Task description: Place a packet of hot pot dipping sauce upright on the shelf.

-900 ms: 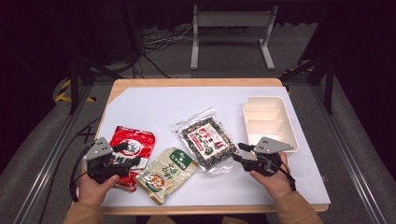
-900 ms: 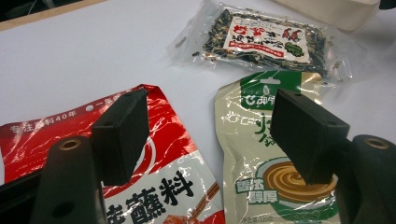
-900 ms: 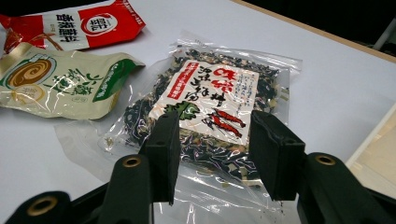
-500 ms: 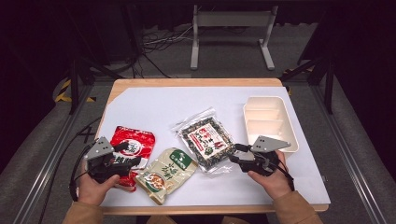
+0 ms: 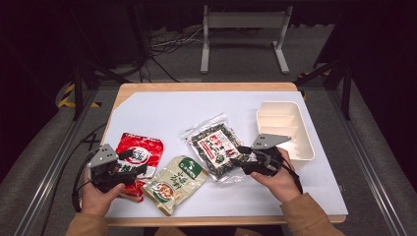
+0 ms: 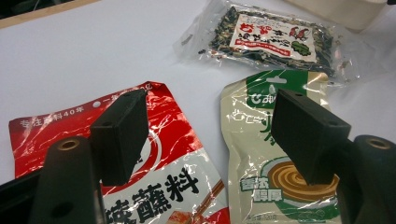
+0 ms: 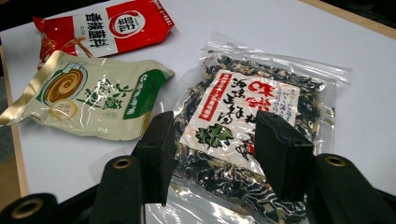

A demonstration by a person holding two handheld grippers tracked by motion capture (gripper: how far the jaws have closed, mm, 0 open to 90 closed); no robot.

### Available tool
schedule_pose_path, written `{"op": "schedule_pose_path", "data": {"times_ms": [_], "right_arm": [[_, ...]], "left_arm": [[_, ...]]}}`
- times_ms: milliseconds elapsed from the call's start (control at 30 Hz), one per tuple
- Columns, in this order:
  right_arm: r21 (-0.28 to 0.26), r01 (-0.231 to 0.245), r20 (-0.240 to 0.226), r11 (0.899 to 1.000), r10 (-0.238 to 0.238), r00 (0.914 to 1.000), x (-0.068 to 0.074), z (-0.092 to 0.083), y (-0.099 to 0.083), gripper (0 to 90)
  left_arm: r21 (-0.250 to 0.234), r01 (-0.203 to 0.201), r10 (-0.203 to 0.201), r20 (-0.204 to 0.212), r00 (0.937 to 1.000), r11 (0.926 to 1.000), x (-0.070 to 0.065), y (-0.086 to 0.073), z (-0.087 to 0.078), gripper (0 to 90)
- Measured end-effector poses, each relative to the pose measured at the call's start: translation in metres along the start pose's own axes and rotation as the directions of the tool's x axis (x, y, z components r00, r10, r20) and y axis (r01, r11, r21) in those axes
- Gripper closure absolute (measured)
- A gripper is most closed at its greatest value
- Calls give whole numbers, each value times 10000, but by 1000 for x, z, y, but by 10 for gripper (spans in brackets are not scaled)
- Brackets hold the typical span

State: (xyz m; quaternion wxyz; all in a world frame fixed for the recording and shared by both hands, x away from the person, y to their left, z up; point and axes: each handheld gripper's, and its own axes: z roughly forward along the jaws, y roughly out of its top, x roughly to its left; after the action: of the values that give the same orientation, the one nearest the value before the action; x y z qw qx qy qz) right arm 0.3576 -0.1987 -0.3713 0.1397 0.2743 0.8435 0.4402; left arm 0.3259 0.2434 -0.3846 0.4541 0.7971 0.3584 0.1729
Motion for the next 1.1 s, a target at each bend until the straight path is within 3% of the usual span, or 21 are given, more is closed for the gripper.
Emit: {"op": "schedule_pose_path", "data": {"times_ms": [700, 900, 1100], "right_arm": [[794, 529, -597, 9954, -482, 9971, 18, 43, 43, 474], [1032, 400, -814, 9939, -317, 9962, 22, 59, 51, 445], [1642, 211, -1252, 9862, -4, 9921, 24, 79, 51, 438]], "left_arm": [[-20, -17, 17, 44, 10000, 10000, 1, 0, 1, 281], [-2, -31, 31, 33, 10000, 10000, 1, -1, 0, 281], [2, -7, 7, 47, 10000, 10000, 1, -1, 0, 281]]}}
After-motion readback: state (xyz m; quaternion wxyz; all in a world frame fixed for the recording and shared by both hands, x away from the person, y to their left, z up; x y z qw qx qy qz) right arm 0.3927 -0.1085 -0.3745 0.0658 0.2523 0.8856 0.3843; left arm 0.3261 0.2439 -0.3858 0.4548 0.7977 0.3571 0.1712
